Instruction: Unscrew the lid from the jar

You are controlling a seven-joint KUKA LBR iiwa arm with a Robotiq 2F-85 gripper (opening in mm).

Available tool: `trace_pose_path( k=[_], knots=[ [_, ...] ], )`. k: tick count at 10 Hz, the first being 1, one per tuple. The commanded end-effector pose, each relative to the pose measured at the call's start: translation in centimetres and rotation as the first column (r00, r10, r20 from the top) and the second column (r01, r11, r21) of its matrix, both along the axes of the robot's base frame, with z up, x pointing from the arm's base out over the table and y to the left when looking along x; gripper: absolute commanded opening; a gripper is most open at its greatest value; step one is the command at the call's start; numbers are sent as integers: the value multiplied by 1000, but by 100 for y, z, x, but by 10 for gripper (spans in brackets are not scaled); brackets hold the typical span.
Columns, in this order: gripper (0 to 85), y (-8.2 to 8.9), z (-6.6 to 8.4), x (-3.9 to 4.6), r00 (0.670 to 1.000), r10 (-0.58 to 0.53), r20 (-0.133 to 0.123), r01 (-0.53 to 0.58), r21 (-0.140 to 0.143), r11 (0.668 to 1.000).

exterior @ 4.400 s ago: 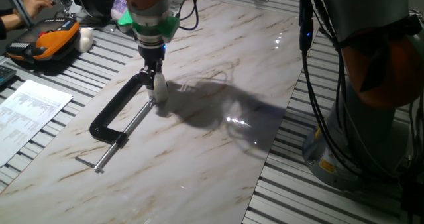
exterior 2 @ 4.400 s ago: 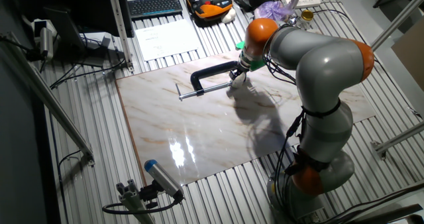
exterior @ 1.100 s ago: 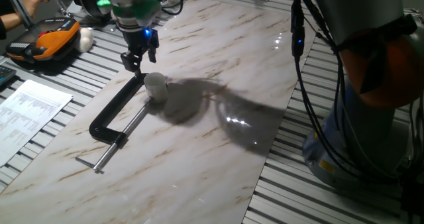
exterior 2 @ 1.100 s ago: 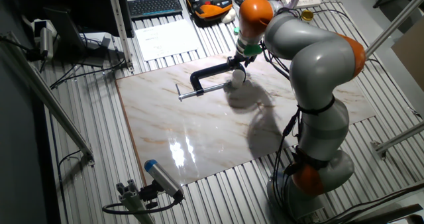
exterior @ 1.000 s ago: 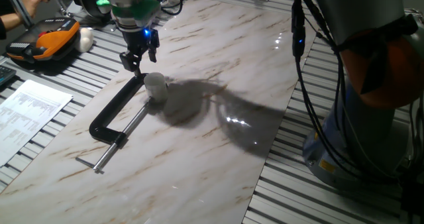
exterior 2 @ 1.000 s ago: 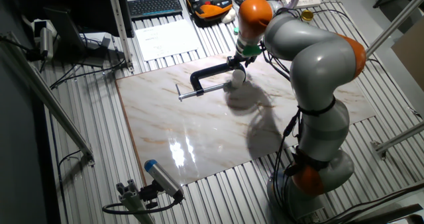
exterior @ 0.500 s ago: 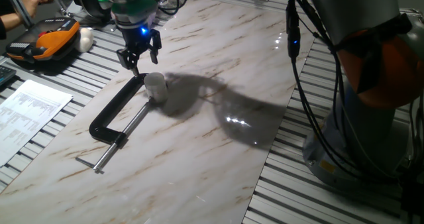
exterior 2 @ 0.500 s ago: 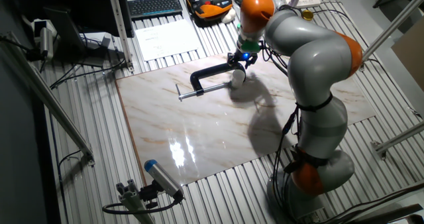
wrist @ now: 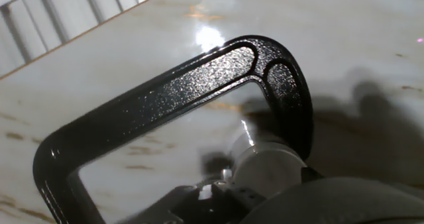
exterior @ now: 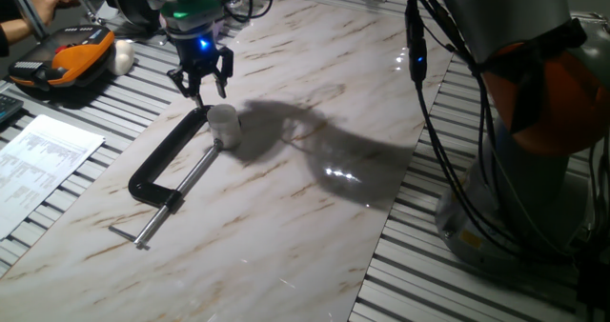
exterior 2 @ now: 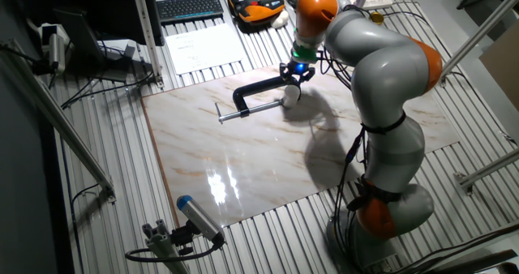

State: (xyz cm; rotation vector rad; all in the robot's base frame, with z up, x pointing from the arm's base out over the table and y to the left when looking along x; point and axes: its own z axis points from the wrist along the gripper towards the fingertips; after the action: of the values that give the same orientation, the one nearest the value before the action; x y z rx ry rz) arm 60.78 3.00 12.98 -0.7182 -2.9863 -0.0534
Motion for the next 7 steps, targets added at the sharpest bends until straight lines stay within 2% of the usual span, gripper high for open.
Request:
trace_pose_path(
  k=[1, 3, 5, 7],
  knots=[
    [510, -5, -3, -7, -4, -1000, 1, 1000, -13, -4],
    [510, -18, -10, -52, 21, -1000, -1, 999, -24, 21],
    [850, -19, -23, -91, 39, -999, -1, 999, -21, 39],
    [850, -23, -50, -134, 65, -998, -6, 998, -7, 65]
  ],
)
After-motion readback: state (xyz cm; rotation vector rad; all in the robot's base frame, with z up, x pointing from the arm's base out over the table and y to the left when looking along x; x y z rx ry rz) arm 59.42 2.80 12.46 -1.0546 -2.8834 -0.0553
